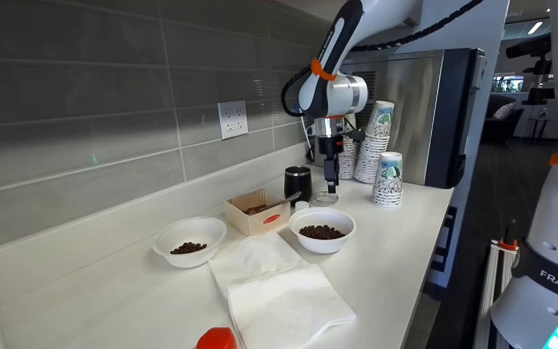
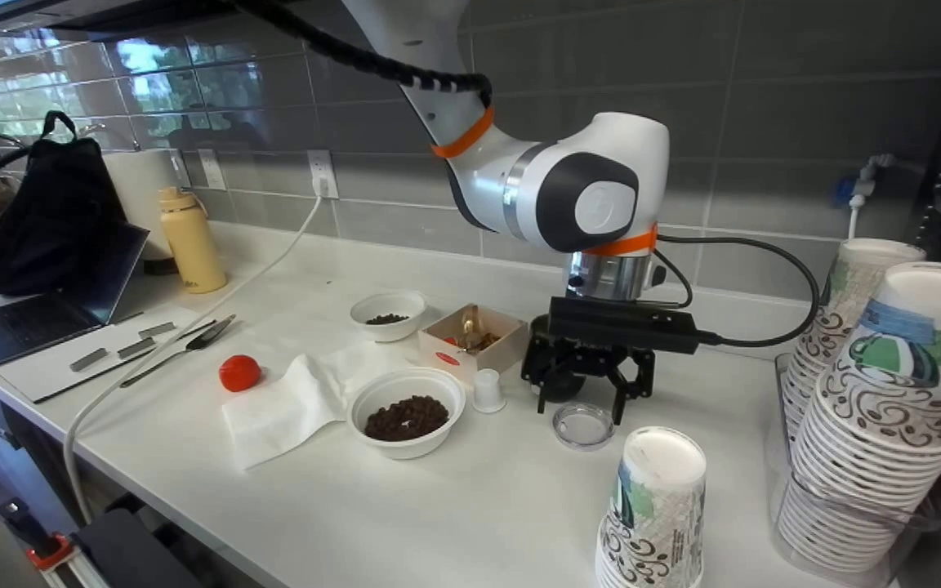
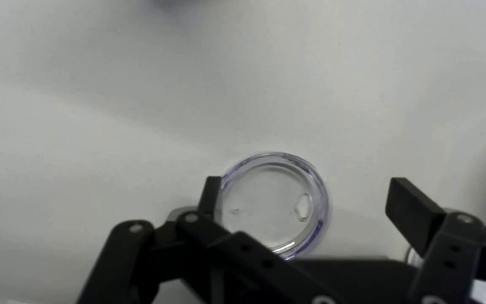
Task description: Put the clear lid on top of the black thermos.
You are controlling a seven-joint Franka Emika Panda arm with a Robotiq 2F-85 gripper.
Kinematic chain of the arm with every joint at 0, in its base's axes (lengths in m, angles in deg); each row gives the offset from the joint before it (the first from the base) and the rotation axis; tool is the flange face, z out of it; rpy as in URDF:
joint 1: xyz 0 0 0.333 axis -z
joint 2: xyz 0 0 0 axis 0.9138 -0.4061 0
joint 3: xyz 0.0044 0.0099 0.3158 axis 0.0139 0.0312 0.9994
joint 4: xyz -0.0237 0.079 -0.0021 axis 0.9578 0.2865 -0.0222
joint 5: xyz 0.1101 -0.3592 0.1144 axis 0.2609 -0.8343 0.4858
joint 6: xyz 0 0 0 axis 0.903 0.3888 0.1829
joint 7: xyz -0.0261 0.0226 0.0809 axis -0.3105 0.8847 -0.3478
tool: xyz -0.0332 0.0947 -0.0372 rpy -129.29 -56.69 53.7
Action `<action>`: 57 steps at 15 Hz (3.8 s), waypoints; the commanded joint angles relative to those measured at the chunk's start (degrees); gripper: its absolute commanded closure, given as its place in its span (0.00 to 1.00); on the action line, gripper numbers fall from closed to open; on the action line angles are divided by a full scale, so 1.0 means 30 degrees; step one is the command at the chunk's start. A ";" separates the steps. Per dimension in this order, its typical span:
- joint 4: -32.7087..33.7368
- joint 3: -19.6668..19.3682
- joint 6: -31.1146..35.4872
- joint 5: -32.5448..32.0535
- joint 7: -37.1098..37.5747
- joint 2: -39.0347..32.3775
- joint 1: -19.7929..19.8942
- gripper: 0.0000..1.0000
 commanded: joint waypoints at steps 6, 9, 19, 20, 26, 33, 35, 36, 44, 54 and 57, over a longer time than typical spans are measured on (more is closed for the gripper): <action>0.1013 0.0696 0.0705 -0.0788 0.0478 -0.1897 0.0517 0.00; 0.1128 0.0727 0.0769 -0.0820 0.0406 -0.1677 0.0638 0.00; 0.1046 0.0842 0.0831 -0.1390 0.0429 -0.1321 0.0513 0.00; 0.1002 0.0765 0.0881 -0.1658 0.0524 -0.1373 0.0472 0.00; 0.0327 0.0314 0.0573 -0.3440 0.1207 -0.0887 0.0352 0.00; -0.0308 -0.0816 0.1177 -0.7035 0.3766 -0.0779 0.0126 0.00; -0.0272 -0.0853 0.1285 -0.7413 0.4275 -0.0859 0.0181 0.00; -0.0293 -0.0879 0.1415 -0.7620 0.4549 -0.0906 0.0164 0.00; -0.0637 -0.1004 0.3060 -0.8788 0.6184 -0.1391 0.0241 0.00; -0.1217 -0.1526 0.4282 -0.9663 0.7241 -0.1291 0.0313 0.00; -0.1305 -0.1590 0.4646 -0.9753 0.7451 -0.1145 0.0322 0.00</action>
